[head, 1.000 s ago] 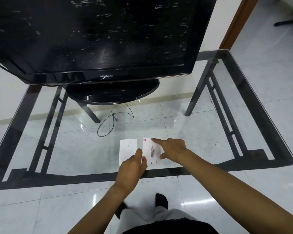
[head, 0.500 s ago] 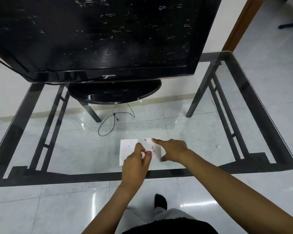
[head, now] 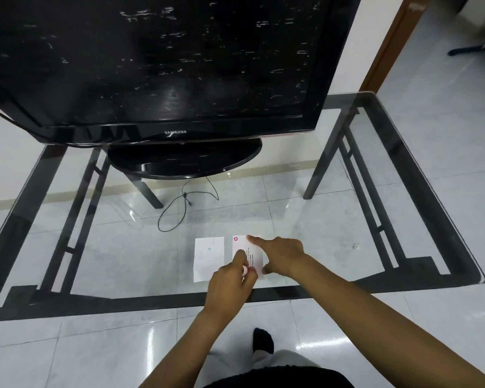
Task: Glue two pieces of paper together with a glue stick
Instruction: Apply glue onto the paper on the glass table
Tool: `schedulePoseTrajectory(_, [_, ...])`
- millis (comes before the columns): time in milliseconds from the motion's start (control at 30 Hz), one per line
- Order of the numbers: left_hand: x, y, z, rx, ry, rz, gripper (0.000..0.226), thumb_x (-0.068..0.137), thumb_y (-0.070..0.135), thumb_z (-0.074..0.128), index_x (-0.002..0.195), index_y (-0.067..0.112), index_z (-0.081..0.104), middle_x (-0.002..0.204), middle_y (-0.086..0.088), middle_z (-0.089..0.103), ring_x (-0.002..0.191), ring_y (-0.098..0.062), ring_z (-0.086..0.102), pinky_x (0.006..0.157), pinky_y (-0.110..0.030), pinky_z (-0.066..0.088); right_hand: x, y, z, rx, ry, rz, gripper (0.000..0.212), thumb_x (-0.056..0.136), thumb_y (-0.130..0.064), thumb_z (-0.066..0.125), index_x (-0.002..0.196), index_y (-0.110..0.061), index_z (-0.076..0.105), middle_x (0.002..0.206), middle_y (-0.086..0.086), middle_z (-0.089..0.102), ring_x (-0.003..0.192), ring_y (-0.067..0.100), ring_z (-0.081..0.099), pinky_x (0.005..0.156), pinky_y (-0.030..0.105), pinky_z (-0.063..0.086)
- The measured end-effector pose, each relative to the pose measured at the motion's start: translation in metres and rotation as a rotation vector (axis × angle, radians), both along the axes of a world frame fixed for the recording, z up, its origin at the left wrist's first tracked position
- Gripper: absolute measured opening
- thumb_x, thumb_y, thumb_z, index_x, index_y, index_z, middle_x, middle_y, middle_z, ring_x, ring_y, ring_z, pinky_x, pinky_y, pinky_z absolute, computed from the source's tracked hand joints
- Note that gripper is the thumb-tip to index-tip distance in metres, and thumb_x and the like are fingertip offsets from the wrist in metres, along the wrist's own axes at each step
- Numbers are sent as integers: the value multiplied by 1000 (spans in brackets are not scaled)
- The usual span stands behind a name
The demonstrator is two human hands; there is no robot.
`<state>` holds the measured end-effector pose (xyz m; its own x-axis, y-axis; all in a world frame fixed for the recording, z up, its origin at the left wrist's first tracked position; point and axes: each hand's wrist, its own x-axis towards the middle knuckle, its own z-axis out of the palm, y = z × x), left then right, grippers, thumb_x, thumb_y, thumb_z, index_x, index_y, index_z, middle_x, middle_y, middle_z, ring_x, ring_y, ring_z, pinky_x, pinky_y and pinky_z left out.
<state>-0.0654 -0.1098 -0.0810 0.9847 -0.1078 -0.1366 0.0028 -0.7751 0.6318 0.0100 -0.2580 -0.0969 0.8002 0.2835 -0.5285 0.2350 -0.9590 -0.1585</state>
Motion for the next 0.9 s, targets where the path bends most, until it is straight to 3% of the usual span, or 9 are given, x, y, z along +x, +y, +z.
schedulePoseTrajectory(67, [-2, 4, -2, 0, -6, -10, 19, 94, 29, 52, 88, 21, 36, 82, -8, 69, 57, -21, 53, 44, -15, 29, 0, 1, 0, 1, -2, -1, 84, 83, -42, 67, 147, -44, 11, 118, 5, 63, 103, 25, 63, 79, 32, 48])
schedulePoseTrajectory(200, [-3, 19, -7, 57, -34, -36, 21, 94, 32, 53, 87, 20, 37, 99, -7, 74, 69, -25, 67, 50, -24, 42, -1, 2, 1, -3, 6, 2, 86, 83, -39, 67, 146, -44, 10, 119, 3, 63, 97, 25, 64, 79, 33, 51])
schedulePoseTrajectory(367, [-1, 41, -11, 81, -95, 31, 24, 93, 29, 56, 83, 18, 37, 77, -2, 72, 56, -21, 58, 52, -30, 44, -1, 3, 3, -12, 19, 7, 87, 83, -37, 68, 147, -44, 10, 116, 1, 63, 93, 24, 65, 76, 32, 52])
schedulePoseTrajectory(467, [0, 44, -11, 39, -38, 101, 21, 92, 26, 56, 82, 17, 40, 66, -1, 65, 53, -19, 55, 52, -31, 44, -2, 4, 8, -27, 37, 11, 86, 83, -36, 68, 147, -43, 11, 113, 3, 65, 94, 24, 64, 73, 32, 49])
schedulePoseTrajectory(567, [0, 47, -2, -384, 96, 511, 17, 91, 16, 54, 77, 15, 45, 67, 3, 58, 58, -17, 53, 52, -29, 41, -3, 9, 16, -68, 30, 40, 85, 83, -31, 68, 148, -37, 13, 111, 6, 65, 96, 27, 64, 69, 31, 45])
schedulePoseTrajectory(667, [-2, 58, 13, -817, 212, 867, 24, 93, 15, 52, 70, 14, 44, 58, -1, 39, 49, -16, 33, 45, -28, 32, -3, 17, 24, -88, -22, 104, 82, 82, -23, 70, 146, -27, 18, 106, 8, 65, 92, 28, 65, 55, 27, 36])
schedulePoseTrajectory(800, [-3, 67, 27, -1018, 308, 901, 21, 93, 15, 48, 72, 14, 47, 51, 2, 31, 47, -13, 25, 47, -29, 27, -10, 24, 24, -46, -131, 202, 77, 81, -11, 61, 145, -23, 19, 88, 6, 64, 78, 28, 63, 48, 26, 23])
schedulePoseTrajectory(900, [-5, 71, 28, -1140, 367, 907, 23, 92, 16, 46, 70, 16, 43, 49, 4, 25, 43, -11, 22, 44, -26, 25, -17, 24, 26, 81, -128, 107, 58, 85, -24, 53, 139, -22, 30, 90, 7, 63, 84, 30, 63, 58, 28, 32])
